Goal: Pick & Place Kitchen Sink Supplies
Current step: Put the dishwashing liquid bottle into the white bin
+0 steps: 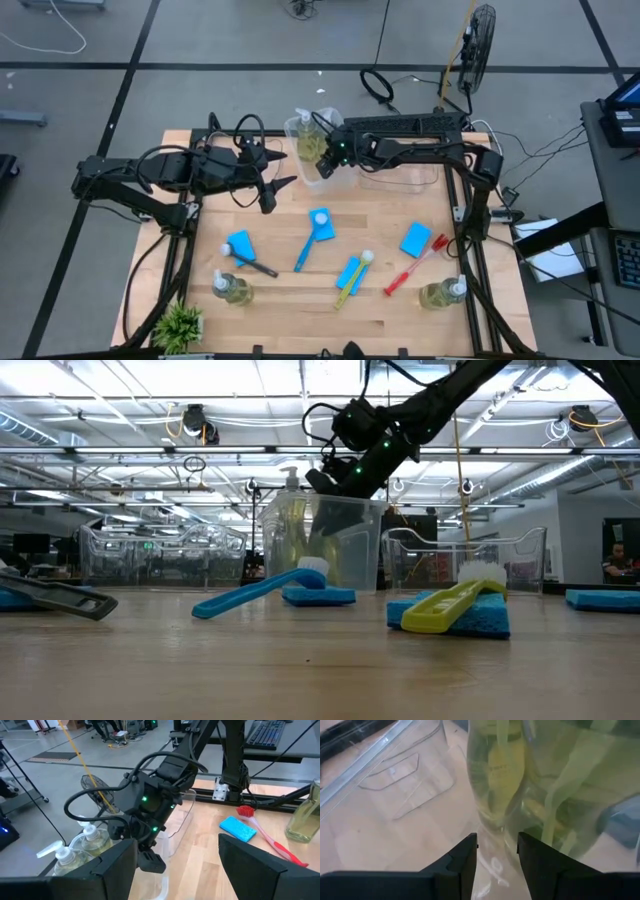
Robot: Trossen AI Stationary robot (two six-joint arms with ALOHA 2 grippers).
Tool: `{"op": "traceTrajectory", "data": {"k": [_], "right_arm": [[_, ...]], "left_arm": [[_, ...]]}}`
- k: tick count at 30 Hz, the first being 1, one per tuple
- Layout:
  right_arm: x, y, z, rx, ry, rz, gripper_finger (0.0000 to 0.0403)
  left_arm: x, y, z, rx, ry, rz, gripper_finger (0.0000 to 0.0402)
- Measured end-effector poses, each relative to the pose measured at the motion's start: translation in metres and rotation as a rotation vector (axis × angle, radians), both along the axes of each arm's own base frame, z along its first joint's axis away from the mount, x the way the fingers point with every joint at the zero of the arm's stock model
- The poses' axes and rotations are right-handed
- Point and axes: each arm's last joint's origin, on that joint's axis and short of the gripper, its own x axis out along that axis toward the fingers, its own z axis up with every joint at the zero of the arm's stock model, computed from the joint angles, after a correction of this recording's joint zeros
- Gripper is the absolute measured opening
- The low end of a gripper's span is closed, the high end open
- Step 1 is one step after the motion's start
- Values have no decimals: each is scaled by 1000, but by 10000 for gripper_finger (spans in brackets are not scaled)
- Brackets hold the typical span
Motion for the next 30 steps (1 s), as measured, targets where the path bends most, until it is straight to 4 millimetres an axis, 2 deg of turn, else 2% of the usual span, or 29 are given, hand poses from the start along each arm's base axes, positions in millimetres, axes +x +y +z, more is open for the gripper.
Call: {"op": "traceTrajectory", "data": {"k": [8,15,24,30], "right_arm": [[-1,-9,11,-89,-47,-8,126],[-5,-14,13,-124,-19,8,112],[-7,-11,10,-151,65,92,103],[-13,-8,21,-185,94,151,102]], "left_arm": [[0,0,0,-3,-2,3,274],[0,4,0,-2,-6,28,274],[0,9,1,-3,-13,46,273],[0,9,1,-3,-14,47,274]]}}
